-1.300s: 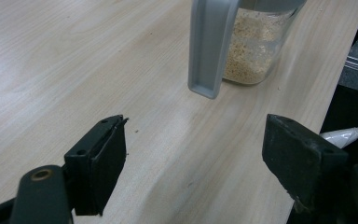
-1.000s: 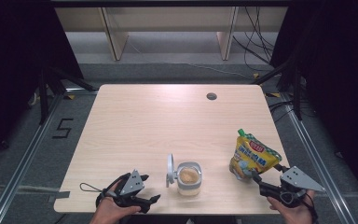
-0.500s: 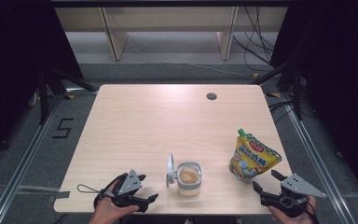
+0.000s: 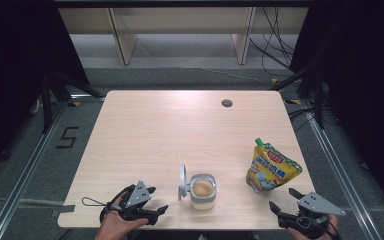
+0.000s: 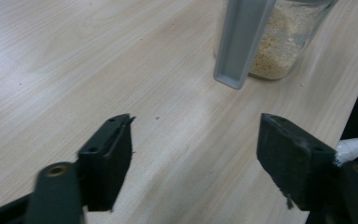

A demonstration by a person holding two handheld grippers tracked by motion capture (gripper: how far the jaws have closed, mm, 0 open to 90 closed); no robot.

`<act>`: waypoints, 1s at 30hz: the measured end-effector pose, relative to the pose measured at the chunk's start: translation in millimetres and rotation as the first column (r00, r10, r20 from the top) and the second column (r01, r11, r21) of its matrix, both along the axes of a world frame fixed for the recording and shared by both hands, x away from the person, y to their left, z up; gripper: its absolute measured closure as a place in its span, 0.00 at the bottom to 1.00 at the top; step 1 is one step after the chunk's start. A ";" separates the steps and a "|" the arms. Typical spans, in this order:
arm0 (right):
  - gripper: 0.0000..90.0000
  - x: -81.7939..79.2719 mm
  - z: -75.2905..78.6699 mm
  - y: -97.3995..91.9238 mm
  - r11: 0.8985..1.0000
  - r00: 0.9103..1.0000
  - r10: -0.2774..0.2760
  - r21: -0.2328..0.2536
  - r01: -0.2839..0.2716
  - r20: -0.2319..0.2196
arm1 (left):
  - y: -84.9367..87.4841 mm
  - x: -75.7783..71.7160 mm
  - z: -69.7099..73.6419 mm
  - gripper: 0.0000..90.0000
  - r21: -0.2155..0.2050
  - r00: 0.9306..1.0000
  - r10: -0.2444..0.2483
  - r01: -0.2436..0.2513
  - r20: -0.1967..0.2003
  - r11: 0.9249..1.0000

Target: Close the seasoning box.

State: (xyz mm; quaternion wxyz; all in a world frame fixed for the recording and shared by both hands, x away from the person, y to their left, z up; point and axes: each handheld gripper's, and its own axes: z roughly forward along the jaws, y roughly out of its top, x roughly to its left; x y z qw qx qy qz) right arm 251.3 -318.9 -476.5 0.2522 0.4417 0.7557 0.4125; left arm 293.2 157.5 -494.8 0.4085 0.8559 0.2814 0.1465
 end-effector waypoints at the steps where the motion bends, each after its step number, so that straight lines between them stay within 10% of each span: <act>1: 0.23 -1.7 -0.3 1.9 1.000 1.000 -0.011 0.021 0.011 -0.025 | 0.3 -1.0 1.0 0.46 -0.012 1.000 0.003 -0.003 0.006 1.000; 9: 0.25 -0.5 0.4 -2.0 1.000 1.000 -0.005 0.007 0.005 -0.002 | 1.8 -6.4 9.7 0.98 -0.031 0.999 -0.002 0.004 0.055 0.999; 30: 0.25 -2.9 -2.1 1.5 0.999 0.999 -0.031 0.014 0.031 -0.027 | -14.8 0.2 60.5 0.99 -0.040 0.992 -0.102 0.105 0.068 0.994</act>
